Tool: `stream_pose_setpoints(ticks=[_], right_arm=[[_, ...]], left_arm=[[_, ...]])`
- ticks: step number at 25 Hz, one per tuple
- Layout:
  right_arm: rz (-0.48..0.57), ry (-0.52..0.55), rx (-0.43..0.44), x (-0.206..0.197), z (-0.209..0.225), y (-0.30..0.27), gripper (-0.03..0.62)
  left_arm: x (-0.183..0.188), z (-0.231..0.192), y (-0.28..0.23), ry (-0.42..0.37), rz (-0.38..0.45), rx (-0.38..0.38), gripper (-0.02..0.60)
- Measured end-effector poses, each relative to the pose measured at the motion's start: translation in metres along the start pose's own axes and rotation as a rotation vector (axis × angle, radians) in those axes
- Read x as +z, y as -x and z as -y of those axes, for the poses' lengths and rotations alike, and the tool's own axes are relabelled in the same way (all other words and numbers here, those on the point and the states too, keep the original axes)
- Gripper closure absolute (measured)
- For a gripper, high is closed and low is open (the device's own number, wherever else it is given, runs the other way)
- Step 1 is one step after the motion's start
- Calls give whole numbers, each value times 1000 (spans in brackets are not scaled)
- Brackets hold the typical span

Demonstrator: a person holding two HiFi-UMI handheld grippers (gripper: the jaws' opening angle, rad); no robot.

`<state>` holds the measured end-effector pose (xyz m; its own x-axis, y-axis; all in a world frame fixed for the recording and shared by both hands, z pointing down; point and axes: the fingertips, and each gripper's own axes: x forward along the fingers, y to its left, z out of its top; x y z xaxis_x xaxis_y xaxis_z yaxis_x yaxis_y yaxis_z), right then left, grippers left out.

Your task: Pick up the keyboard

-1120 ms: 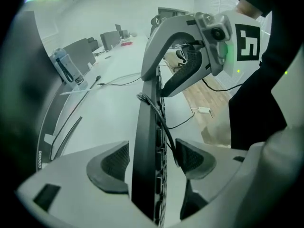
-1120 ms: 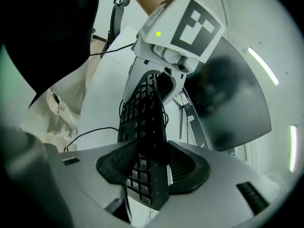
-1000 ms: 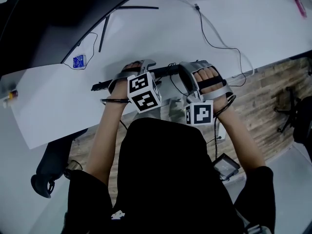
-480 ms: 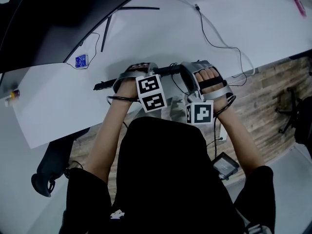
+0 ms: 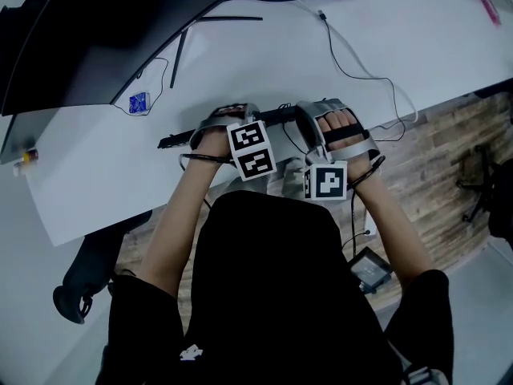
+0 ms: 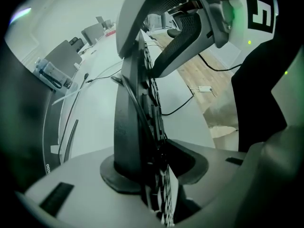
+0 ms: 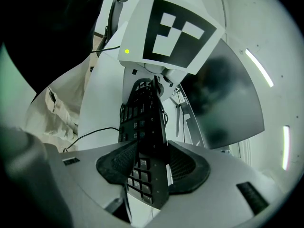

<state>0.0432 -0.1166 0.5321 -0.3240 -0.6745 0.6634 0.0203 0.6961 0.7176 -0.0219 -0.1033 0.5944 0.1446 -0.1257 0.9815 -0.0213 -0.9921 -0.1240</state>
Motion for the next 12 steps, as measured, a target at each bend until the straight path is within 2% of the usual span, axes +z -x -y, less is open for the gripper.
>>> stream_pose_setpoints(ticks=[5, 12], right_arm=[[-2, -31, 12, -1, 0, 0, 405], [71, -185, 66, 5, 5, 8, 405]], left_arm=[[0, 0, 0, 2, -4, 20, 433], [0, 1, 1, -6, 4, 46, 449]])
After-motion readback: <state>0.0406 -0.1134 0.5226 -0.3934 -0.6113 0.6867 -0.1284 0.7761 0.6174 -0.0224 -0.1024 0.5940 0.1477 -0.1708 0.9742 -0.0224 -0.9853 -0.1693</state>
